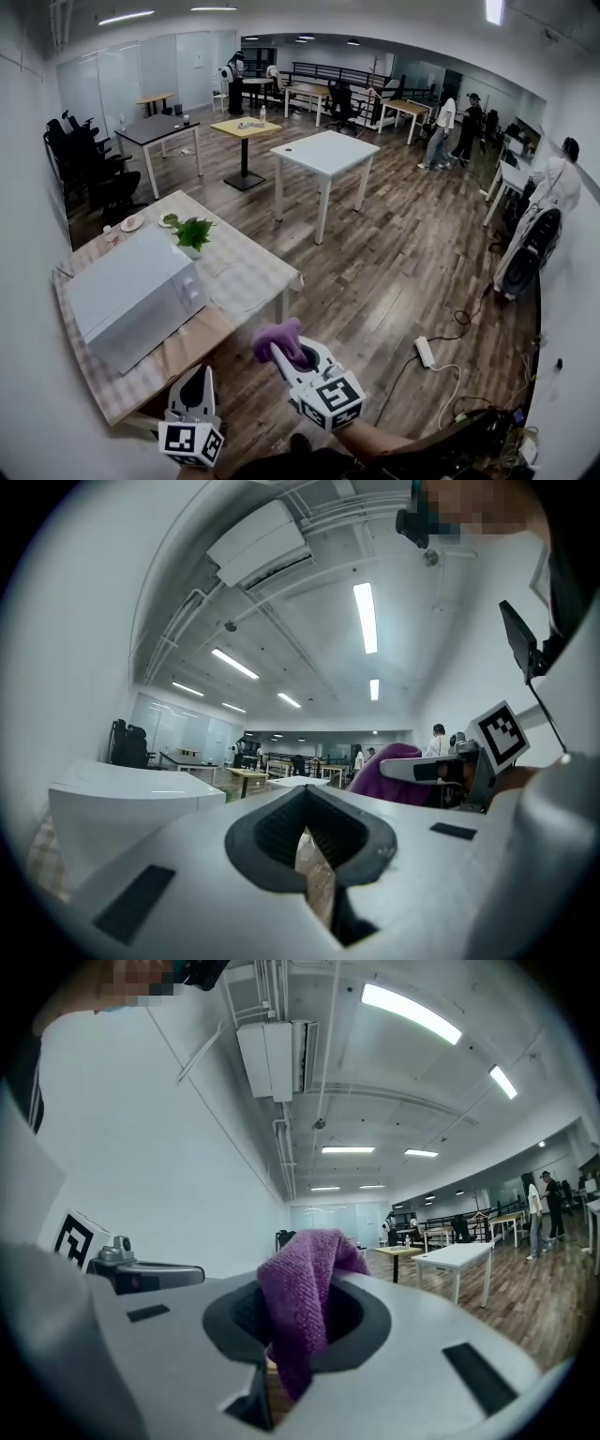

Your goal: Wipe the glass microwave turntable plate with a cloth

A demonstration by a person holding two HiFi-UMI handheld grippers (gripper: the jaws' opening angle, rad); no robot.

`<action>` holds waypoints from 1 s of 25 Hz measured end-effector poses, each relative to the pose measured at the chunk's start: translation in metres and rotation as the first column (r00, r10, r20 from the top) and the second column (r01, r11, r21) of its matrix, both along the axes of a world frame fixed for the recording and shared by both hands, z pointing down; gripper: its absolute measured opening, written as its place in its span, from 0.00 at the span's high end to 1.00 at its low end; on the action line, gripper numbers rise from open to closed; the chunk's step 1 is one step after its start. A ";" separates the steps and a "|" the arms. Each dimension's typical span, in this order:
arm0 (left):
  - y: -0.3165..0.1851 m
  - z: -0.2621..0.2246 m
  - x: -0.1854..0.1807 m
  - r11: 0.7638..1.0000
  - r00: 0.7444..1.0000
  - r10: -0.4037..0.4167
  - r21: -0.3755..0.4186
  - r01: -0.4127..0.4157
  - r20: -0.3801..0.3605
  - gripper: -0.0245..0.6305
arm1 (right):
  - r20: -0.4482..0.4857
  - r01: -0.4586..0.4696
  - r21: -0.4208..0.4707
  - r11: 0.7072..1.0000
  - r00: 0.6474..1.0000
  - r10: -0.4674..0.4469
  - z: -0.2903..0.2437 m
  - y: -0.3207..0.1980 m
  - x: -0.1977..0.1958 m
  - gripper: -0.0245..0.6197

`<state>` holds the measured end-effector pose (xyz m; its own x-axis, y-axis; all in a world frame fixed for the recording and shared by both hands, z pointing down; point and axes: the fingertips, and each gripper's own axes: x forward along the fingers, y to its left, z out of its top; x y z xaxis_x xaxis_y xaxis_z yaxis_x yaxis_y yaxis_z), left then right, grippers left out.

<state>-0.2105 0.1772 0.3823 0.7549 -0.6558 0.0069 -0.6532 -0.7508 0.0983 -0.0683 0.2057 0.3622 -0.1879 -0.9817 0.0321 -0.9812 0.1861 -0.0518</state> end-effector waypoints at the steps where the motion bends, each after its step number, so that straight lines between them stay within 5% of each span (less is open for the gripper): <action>1: -0.004 0.001 0.005 1.000 1.000 -0.001 -0.004 0.001 0.002 0.95 | 0.001 0.003 0.003 1.000 1.000 -0.003 0.000 -0.003 0.005 0.86; 25: -0.066 0.017 0.115 0.999 0.997 -0.043 -0.028 0.045 0.069 0.95 | 0.028 0.068 -0.011 0.998 0.997 -0.067 0.014 -0.075 0.113 0.86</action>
<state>-0.0957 0.1110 0.3995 0.7224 -0.6871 0.0773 -0.6915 -0.7186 0.0743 0.0447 0.1308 0.3758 -0.2547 -0.9663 0.0380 -0.9646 0.2510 -0.0812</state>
